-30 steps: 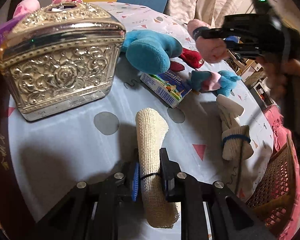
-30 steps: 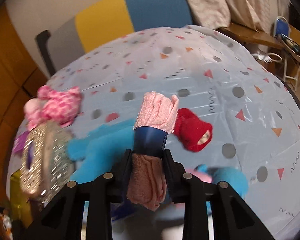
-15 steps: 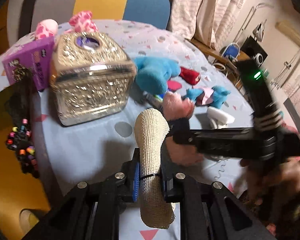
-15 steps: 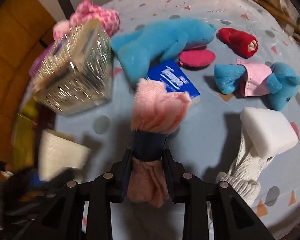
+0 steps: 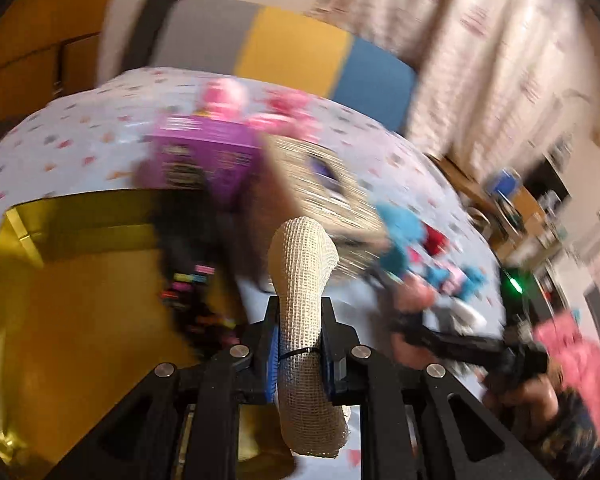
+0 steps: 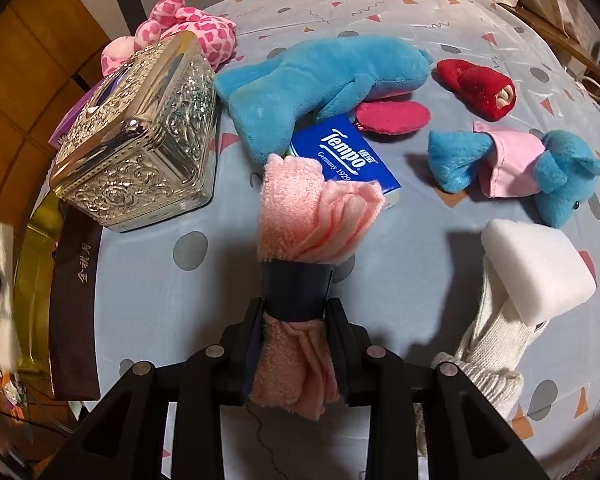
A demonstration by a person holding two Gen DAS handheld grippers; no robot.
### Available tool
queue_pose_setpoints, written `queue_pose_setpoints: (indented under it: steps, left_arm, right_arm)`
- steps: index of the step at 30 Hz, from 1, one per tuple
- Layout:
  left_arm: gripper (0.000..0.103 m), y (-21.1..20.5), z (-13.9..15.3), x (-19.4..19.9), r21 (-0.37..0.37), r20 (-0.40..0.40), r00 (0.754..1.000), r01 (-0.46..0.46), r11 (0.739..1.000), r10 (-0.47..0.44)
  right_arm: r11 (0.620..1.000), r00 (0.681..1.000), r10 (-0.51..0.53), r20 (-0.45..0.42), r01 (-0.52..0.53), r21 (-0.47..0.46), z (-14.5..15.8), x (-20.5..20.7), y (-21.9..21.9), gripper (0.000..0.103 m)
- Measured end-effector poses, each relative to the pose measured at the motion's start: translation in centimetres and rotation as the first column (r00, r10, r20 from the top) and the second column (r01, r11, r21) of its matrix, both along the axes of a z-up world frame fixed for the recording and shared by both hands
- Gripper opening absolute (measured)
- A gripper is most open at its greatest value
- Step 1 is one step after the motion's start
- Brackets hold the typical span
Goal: Organize soft objects
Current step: 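Lower the beige roll into the gold tray and open the left gripper while the right holds the sock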
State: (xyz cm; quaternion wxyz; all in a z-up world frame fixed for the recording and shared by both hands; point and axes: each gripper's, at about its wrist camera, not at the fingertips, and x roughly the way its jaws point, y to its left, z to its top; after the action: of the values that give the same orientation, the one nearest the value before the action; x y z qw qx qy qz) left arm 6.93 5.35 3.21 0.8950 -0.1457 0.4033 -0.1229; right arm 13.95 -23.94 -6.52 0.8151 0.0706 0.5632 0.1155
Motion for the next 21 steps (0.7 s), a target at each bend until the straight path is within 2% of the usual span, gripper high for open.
queue_pose_setpoints:
  steps: [4, 8, 11, 20, 21]
  left_arm:
    - [0.017, 5.0, -0.8, 1.2, -0.008, -0.041, 0.988, -0.15, 0.989, 0.15]
    - [0.017, 9.3, -2.7, 3.1, -0.015, -0.114, 0.954, -0.28, 0.96, 0.277]
    - [0.017, 11.3, -4.2, 4.8, -0.021, -0.168, 0.927, -0.343, 0.939, 0.335]
    - [0.019, 12.6, -7.5, 8.7, -0.004, -0.24, 0.891, -0.399, 0.917, 0.386]
    - [0.025, 12.6, -7.9, 9.1, 0.007, -0.251, 0.882, -0.41, 0.912, 0.398]
  right_arm:
    - [1.0, 1.0, 0.007, 0.002, -0.007, -0.011, -0.4, 0.3, 0.8, 0.031]
    - [1.0, 1.0, 0.013, 0.007, -0.013, -0.018, -0.5, 0.1, 1.4, 0.031]
    - [1.0, 1.0, 0.019, 0.01, -0.019, -0.023, -0.6, 0.1, 1.6, 0.031]
    - [0.998, 0.999, 0.039, 0.02, -0.038, -0.044, -0.4, -0.2, 2.0, 0.031]
    - [0.998, 0.999, 0.039, 0.02, -0.038, -0.043, -0.4, -0.2, 2.1, 0.031]
